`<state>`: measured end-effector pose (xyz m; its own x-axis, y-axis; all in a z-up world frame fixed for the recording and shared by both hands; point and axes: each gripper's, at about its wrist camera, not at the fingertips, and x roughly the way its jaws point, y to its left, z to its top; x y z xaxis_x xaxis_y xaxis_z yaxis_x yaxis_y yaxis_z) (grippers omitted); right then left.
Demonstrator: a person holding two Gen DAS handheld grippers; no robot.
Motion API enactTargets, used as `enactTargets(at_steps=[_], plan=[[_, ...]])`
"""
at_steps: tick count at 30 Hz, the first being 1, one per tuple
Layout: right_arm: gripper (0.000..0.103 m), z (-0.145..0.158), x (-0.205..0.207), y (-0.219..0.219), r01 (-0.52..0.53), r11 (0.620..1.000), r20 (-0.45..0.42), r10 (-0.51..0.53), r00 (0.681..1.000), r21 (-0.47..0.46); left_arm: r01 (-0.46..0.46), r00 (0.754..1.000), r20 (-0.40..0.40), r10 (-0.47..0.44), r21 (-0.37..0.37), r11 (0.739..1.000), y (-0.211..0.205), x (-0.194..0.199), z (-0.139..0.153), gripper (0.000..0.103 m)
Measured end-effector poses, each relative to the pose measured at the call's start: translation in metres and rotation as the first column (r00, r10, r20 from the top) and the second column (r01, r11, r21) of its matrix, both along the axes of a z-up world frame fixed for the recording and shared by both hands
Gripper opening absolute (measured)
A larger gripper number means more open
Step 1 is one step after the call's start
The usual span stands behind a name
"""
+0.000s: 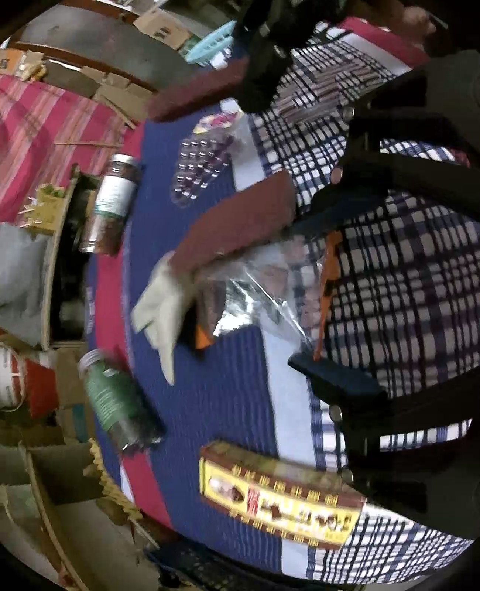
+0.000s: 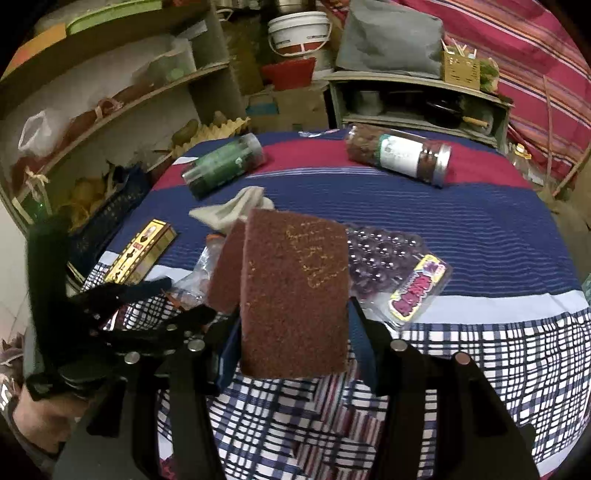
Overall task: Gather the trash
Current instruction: 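Grasp the clear plastic bag with the left tool while the right tool holds the scouring pad, then carry both items over the light-blue basket and open both tools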
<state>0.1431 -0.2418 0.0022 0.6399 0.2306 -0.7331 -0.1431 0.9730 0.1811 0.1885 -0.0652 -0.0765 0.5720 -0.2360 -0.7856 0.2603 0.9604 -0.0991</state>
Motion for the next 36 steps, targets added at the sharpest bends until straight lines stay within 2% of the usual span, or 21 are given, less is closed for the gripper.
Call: enactTargets(at_steps=[3, 4, 5, 7, 16, 24, 27, 29, 31, 33, 34, 36], plan=[[0.052, 0.004, -0.002, -0.006, 0.012, 1.000, 0.013, -0.012, 1.000, 0.015, -0.008, 1.000, 0.022, 0.008, -0.024, 1.000, 0.000, 0.000, 0.003, 0.051], [0.052, 0.005, -0.002, -0.008, 0.017, 1.000, 0.019, -0.017, 1.000, 0.017, -0.010, 1.000, 0.029, 0.011, -0.032, 0.999, 0.000, -0.001, 0.005, 0.042], [0.052, 0.005, -0.002, -0.010, 0.021, 1.000, 0.021, -0.021, 1.000, 0.021, -0.012, 0.999, 0.042, 0.013, -0.033, 0.999, 0.001, -0.004, 0.010, 0.036], [0.052, 0.006, -0.003, -0.013, 0.029, 0.999, 0.025, -0.029, 0.999, 0.025, -0.002, 0.998, 0.068, 0.005, -0.040, 0.999, 0.001, -0.010, 0.019, 0.032], [0.052, 0.016, -0.007, -0.023, 0.059, 0.998, 0.070, -0.061, 0.996, 0.032, -0.013, 0.987, 0.159, 0.026, -0.083, 0.996, 0.013, -0.023, 0.051, 0.029], [0.052, 0.043, -0.018, -0.040, 0.100, 0.993, 0.156, -0.108, 0.982, 0.054, -0.006, 0.969, 0.243, 0.036, -0.124, 0.992, 0.016, -0.027, 0.089, 0.029], [0.052, 0.065, -0.031, -0.074, 0.192, 0.980, 0.227, -0.197, 0.954, 0.040, 0.025, 0.963, 0.270, 0.009, -0.123, 0.992, -0.005, -0.024, 0.106, 0.029], [0.052, 0.077, -0.043, -0.107, 0.288, 0.957, 0.268, -0.284, 0.921, 0.022, 0.056, 0.957, 0.288, -0.016, -0.131, 0.990, -0.026, -0.022, 0.118, 0.029], [0.053, 0.085, -0.060, -0.149, 0.441, 0.897, 0.312, -0.407, 0.859, -0.043, 0.110, 0.953, 0.296, -0.061, -0.151, 0.982, -0.059, -0.020, 0.131, 0.029], [0.053, 0.085, -0.072, -0.179, 0.526, 0.841, 0.332, -0.464, 0.821, -0.125, 0.171, 0.944, 0.310, -0.117, -0.154, 0.973, -0.101, -0.018, 0.140, 0.029], [0.053, 0.081, -0.082, -0.205, 0.576, 0.802, 0.332, -0.507, 0.796, -0.157, 0.195, 0.940, 0.313, -0.140, -0.153, 0.969, -0.120, -0.018, 0.142, 0.029], [0.053, 0.072, -0.098, -0.245, 0.642, 0.748, 0.313, -0.577, 0.754, -0.168, 0.271, 0.927, 0.310, -0.210, -0.169, 0.948, -0.175, -0.016, 0.143, 0.029]])
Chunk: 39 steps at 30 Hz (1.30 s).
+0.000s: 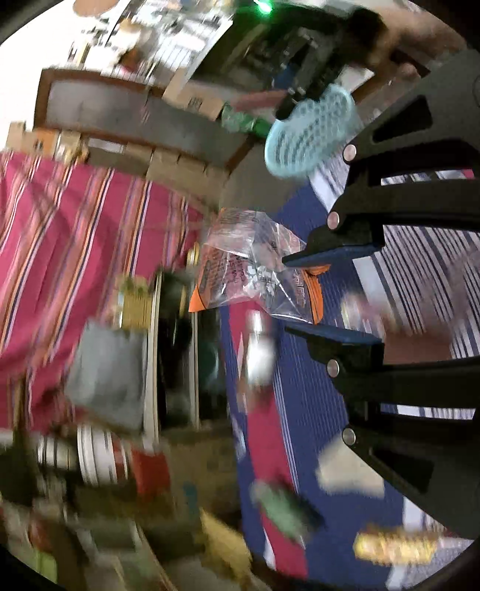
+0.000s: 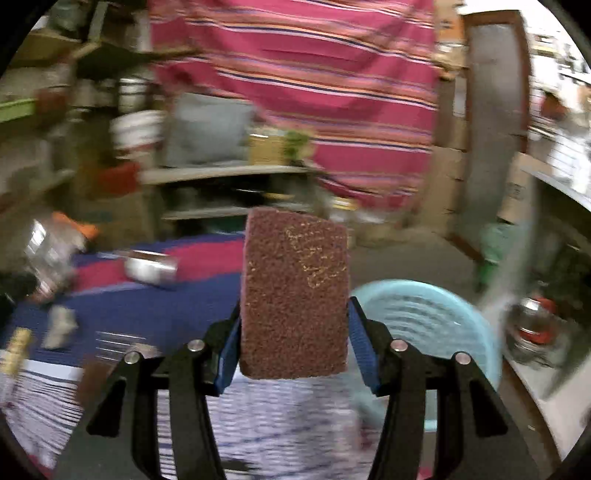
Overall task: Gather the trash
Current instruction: 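Carry both items over the light-blue basket and open both tools, then grasp the brown scouring strip with the right tool while the left tool grasps the white cloth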
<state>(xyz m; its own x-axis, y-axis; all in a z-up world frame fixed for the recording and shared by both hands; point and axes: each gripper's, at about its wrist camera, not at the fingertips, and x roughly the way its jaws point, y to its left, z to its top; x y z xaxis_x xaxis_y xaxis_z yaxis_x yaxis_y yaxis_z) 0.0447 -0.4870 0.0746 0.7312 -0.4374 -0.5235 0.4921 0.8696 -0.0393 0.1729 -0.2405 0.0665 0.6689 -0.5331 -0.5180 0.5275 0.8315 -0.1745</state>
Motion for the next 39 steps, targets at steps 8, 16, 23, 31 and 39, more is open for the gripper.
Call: enactTargets(at_steps=[8, 16, 23, 31, 39], plan=[[0.053, -0.049, -0.046, -0.125, 0.180, 0.976, -0.063, -0.174, 0.983, 0.122, 0.242, 0.962, -0.130, -0.239, 0.005, 0.970, -0.186, 0.011, -0.046, 0.029], [0.067, -0.074, -0.041, -0.142, 0.182, 0.958, -0.058, -0.173, 0.983, 0.220, 0.324, 0.931, -0.212, -0.297, 0.110, 0.940, -0.262, 0.022, -0.085, 0.068], [0.069, -0.054, -0.051, -0.134, 0.171, 0.961, 0.004, -0.176, 0.984, 0.217, 0.270, 0.946, -0.194, -0.258, 0.040, 0.962, -0.213, 0.033, -0.062, 0.070], [0.076, 0.000, 0.020, 0.029, -0.227, 0.956, 0.110, 0.209, 0.972, 0.188, -0.106, 0.994, -0.017, 0.109, 0.138, 0.985, 0.034, 0.033, -0.013, 0.081], [0.076, -0.082, 0.090, 0.236, -0.403, 0.876, -0.139, 0.448, 0.883, 0.264, -0.414, 0.909, 0.023, 0.416, 0.166, 0.895, 0.211, 0.028, -0.040, 0.092]])
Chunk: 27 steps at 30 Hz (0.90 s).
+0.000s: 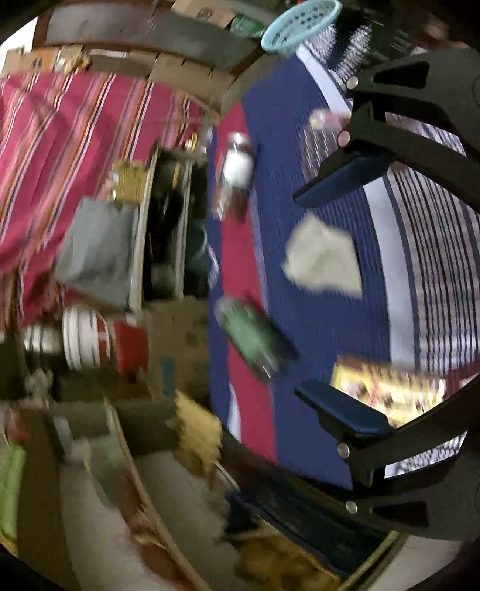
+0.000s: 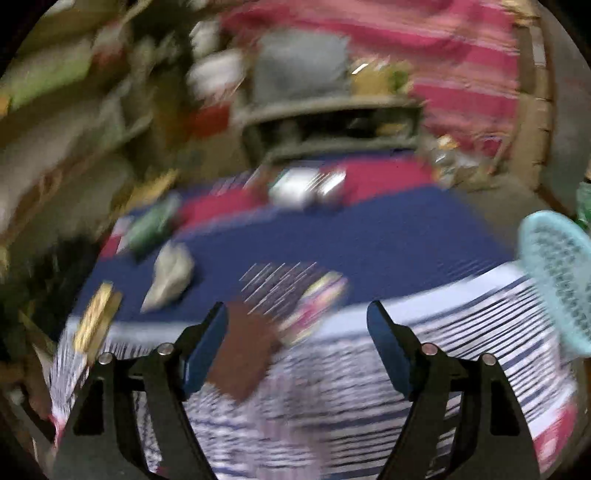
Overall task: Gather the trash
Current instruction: 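Grasp the brown scouring strip with the right tool while the left tool grasps the white cloth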
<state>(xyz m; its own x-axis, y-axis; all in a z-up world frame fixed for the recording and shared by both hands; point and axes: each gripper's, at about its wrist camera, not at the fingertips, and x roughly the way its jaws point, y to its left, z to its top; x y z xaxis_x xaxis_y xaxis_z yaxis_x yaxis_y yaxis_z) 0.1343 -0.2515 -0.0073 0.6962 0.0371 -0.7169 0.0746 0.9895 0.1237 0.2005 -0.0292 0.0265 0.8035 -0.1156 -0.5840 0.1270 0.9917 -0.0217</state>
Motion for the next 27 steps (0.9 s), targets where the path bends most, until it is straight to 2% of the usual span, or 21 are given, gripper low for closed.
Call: enactTargets(at_steps=[2, 4, 5, 6, 8, 9, 10, 11, 12, 13, 14, 16, 19, 21, 24, 25, 26, 27], plan=[[0.076, -0.020, 0.006, 0.034, -0.017, 0.996, -0.053, 0.013, 0.999, -0.089, -0.010, 0.999, -0.037, 0.009, -0.028, 1.000, 0.018, 0.008, -0.014, 0.092], [0.076, -0.037, 0.014, 0.049, 0.016, 0.986, -0.109, -0.034, 0.993, -0.165, -0.002, 0.999, -0.037, 0.001, -0.023, 1.000, 0.017, 0.012, -0.022, 0.092], [0.079, -0.040, 0.017, 0.050, 0.037, 0.987, -0.112, -0.055, 0.992, -0.155, 0.004, 0.999, -0.053, -0.005, -0.015, 1.000, 0.016, 0.016, -0.029, 0.092], [0.086, -0.041, 0.020, 0.049, 0.068, 0.986, -0.111, -0.086, 0.990, -0.152, 0.011, 0.998, -0.067, -0.013, -0.018, 1.000, 0.017, 0.015, -0.034, 0.092], [0.087, -0.044, 0.021, 0.046, 0.079, 0.987, -0.112, -0.096, 0.989, -0.142, 0.024, 0.996, -0.084, -0.025, -0.013, 1.000, 0.014, 0.019, -0.039, 0.092], [0.080, -0.045, 0.022, 0.046, 0.074, 0.989, -0.108, -0.088, 0.990, -0.132, 0.021, 0.996, -0.088, -0.021, -0.006, 1.000, 0.013, 0.017, -0.042, 0.092], [0.057, -0.045, 0.021, 0.046, 0.056, 0.992, -0.106, -0.069, 0.992, -0.115, 0.017, 0.995, -0.098, -0.017, 0.001, 1.000, 0.012, 0.021, -0.046, 0.092], [0.046, -0.042, 0.020, 0.050, 0.016, 0.996, -0.106, -0.025, 0.994, -0.091, 0.015, 0.994, -0.105, -0.014, 0.003, 1.000, 0.012, 0.020, -0.048, 0.092], [0.037, -0.036, 0.020, 0.053, 0.012, 0.993, -0.092, -0.023, 0.996, -0.115, 0.010, 0.994, -0.112, -0.010, 0.000, 1.000, 0.012, 0.022, -0.050, 0.092], [0.019, -0.029, 0.017, 0.055, 0.008, 0.991, -0.072, -0.018, 0.997, -0.134, 0.003, 0.993, -0.116, -0.004, -0.017, 1.000, 0.012, 0.024, -0.052, 0.092], [0.014, -0.022, 0.014, 0.055, -0.002, 0.991, -0.052, -0.005, 0.999, -0.133, 0.004, 0.993, -0.122, -0.008, -0.034, 0.999, 0.010, 0.027, -0.053, 0.092], [0.014, -0.009, 0.011, 0.046, -0.019, 0.997, -0.015, 0.018, 1.000, -0.070, 0.026, 0.990, -0.139, -0.035, -0.062, 0.998, 0.001, 0.037, -0.056, 0.092], [0.014, 0.004, 0.015, 0.035, -0.042, 0.999, 0.013, 0.043, 0.999, -0.026, 0.052, 0.986, -0.156, -0.059, -0.050, 0.997, -0.019, 0.047, -0.063, 0.092], [0.014, 0.006, 0.017, 0.019, -0.049, 0.997, 0.023, 0.047, 0.999, 0.061, 0.063, 0.984, -0.162, -0.070, -0.048, 0.997, -0.029, 0.049, -0.067, 0.092], [0.014, 0.017, 0.014, 0.003, -0.056, 0.994, 0.064, 0.050, 0.997, 0.094, 0.096, 0.981, -0.171, -0.095, -0.004, 0.995, -0.050, 0.056, -0.077, 0.091], [0.014, 0.020, 0.014, -0.001, -0.056, 0.994, 0.076, 0.049, 0.996, 0.097, 0.109, 0.978, -0.178, -0.106, 0.005, 0.994, -0.054, 0.059, -0.081, 0.084], [0.014, 0.024, 0.014, -0.006, -0.055, 0.993, 0.088, 0.046, 0.995, 0.102, 0.125, 0.973, -0.196, -0.120, 0.009, 0.992, -0.058, 0.062, -0.086, 0.057], [0.014, 0.025, 0.015, -0.009, -0.049, 0.993, 0.095, 0.039, 0.995, 0.107, 0.142, 0.963, -0.231, -0.137, 0.005, 0.990, -0.062, 0.067, -0.093, 0.041]])
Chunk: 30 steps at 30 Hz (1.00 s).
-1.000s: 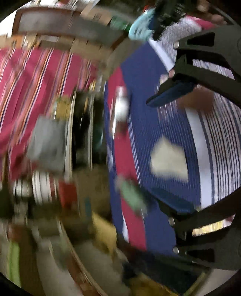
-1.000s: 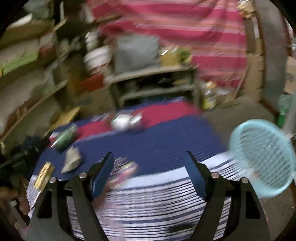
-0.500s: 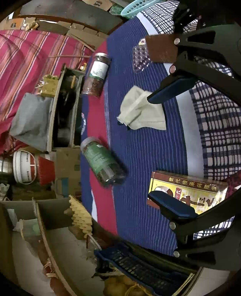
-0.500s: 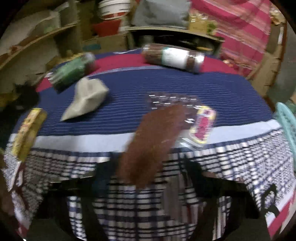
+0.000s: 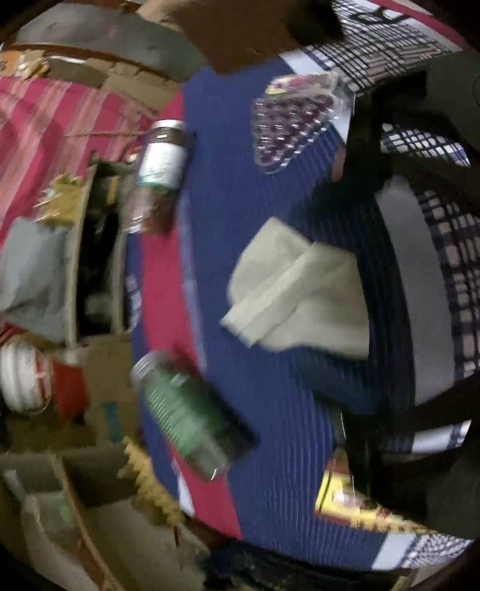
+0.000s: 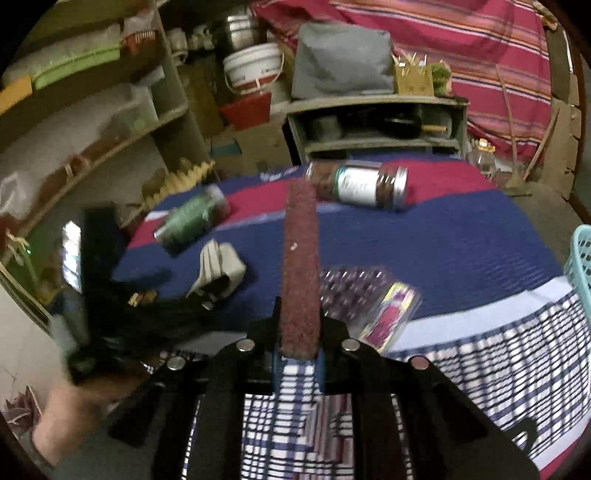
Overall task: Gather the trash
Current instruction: 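Grasp the brown scouring strip with the right tool while the left tool grasps the white cloth, then carry both items to the light-blue basket and release them inside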
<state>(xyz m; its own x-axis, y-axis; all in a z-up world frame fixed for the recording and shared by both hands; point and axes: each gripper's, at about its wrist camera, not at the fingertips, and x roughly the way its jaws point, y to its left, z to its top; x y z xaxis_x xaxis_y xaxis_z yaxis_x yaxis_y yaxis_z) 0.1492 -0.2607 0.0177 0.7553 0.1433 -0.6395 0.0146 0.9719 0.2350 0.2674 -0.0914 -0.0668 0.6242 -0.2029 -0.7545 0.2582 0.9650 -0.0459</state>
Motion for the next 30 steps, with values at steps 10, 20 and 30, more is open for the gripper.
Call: enactTargets(at_steps=[10, 20, 30], plan=[[0.014, 0.023, -0.008, -0.046, 0.058, 0.997, 0.066, -0.062, 0.996, 0.055, 0.038, 0.991, 0.132, -0.026, -0.094, 0.995, -0.005, -0.047, 0.052, 0.008], [0.014, 0.058, -0.050, -0.110, 0.150, 0.989, 0.179, -0.148, 0.973, 0.001, 0.129, 0.978, 0.186, -0.098, -0.162, 0.978, -0.071, -0.093, 0.097, 0.008], [0.014, 0.048, -0.139, -0.308, 0.566, 0.817, 0.133, -0.553, 0.823, -0.106, 0.406, 0.908, 0.216, -0.359, -0.234, 0.883, -0.254, -0.099, 0.117, 0.009]])
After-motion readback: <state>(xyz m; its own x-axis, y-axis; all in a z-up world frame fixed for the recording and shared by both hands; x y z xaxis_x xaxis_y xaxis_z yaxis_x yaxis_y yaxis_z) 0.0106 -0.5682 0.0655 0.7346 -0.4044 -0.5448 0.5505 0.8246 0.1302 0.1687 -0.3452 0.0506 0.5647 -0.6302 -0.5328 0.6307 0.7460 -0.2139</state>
